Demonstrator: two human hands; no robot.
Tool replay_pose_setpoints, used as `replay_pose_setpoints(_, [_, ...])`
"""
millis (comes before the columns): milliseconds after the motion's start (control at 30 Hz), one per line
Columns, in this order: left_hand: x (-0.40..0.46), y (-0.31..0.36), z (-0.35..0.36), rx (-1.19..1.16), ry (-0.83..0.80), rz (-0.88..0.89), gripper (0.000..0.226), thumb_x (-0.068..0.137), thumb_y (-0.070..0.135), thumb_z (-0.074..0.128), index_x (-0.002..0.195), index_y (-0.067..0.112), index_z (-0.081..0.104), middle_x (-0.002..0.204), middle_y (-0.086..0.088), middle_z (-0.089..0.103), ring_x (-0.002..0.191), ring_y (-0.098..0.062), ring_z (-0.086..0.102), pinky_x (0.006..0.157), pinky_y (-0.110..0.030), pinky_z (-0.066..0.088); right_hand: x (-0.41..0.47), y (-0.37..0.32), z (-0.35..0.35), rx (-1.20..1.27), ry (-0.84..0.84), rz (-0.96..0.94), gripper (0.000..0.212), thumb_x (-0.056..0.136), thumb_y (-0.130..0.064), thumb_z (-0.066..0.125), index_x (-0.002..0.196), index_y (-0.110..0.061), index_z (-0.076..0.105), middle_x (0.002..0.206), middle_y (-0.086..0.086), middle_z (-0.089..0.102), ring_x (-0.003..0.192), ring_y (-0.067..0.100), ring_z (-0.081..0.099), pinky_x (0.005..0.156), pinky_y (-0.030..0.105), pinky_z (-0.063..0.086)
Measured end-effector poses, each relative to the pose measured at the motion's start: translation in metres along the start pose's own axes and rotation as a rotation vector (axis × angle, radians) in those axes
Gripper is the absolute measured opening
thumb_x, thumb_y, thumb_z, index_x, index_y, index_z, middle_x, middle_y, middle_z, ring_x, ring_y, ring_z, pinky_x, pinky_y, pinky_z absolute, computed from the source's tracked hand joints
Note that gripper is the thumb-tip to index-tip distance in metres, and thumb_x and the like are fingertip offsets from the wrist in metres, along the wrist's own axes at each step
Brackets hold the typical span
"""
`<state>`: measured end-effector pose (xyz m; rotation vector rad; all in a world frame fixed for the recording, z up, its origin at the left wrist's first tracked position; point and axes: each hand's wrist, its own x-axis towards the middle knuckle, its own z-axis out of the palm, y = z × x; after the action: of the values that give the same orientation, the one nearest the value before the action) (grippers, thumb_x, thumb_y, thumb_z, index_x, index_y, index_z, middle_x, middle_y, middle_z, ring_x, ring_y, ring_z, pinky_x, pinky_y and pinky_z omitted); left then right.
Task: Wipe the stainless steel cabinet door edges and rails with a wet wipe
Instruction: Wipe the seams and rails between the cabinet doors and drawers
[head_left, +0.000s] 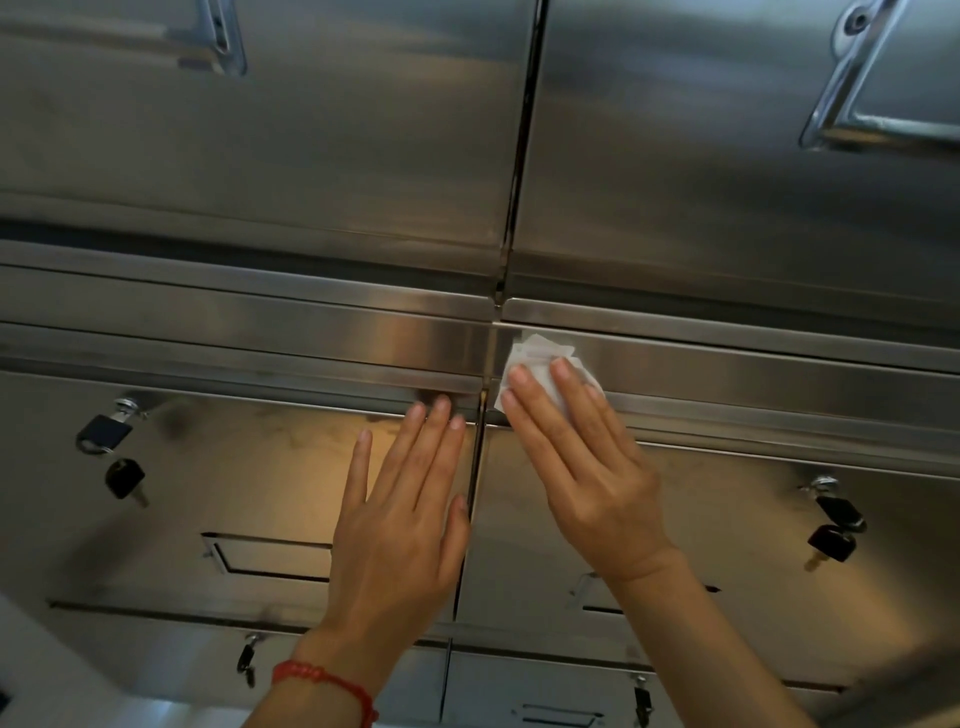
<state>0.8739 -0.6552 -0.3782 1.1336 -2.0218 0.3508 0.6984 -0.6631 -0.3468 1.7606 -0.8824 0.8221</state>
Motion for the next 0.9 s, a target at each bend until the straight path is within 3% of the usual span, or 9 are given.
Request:
replay_pose_setpoints(200, [0.001, -0.003, -0.002, -0.010, 0.002, 0.013, 0.050, 0.089, 0.020, 0.039, 0.135, 0.004, 0.041, 0.144, -0.010, 0.039, 0.135, -0.020, 0.030, 0.108, -0.052, 0.022, -0.006, 0.009, -0.001, -0.047, -0.046, -0.074, 0.040, 0.096, -0.003, 0.047, 0.136, -0.008, 0.045, 0.139, 0.008, 0.046, 0.132, 0.028, 0.041, 0.105, 0.038, 0.039])
replay_pose_setpoints(533, [0.001, -0.003, -0.003, -0.013, 0.013, 0.017, 0.049, 0.088, 0.019, 0.040, 0.134, 0.003, 0.044, 0.142, -0.012, 0.041, 0.135, -0.021, 0.031, 0.107, -0.052, 0.024, 0.004, 0.012, -0.002, -0.098, -0.023, -0.136, 0.037, 0.097, -0.012, 0.043, 0.134, -0.013, 0.052, 0.138, 0.003, 0.048, 0.129, 0.022, 0.043, 0.102, 0.035, 0.037])
replay_pose_setpoints(733, [0.002, -0.001, -0.003, -0.017, 0.020, 0.014, 0.049, 0.088, 0.019, 0.040, 0.134, 0.002, 0.044, 0.142, -0.012, 0.041, 0.134, -0.022, 0.032, 0.106, -0.052, 0.026, 0.003, 0.014, -0.003, -0.097, -0.087, -0.165, 0.041, 0.098, -0.010, 0.036, 0.139, -0.008, 0.044, 0.144, 0.008, 0.040, 0.136, 0.022, 0.034, 0.112, 0.036, 0.021])
replay_pose_setpoints(900, [0.002, 0.000, -0.004, -0.020, 0.016, 0.006, 0.048, 0.088, 0.019, 0.040, 0.133, 0.002, 0.046, 0.142, -0.012, 0.042, 0.134, -0.021, 0.033, 0.105, -0.052, 0.027, 0.004, 0.018, -0.002, -0.007, -0.127, -0.170, 0.042, 0.098, -0.006, 0.034, 0.140, -0.004, 0.039, 0.146, 0.012, 0.035, 0.138, 0.027, 0.032, 0.115, 0.038, 0.025])
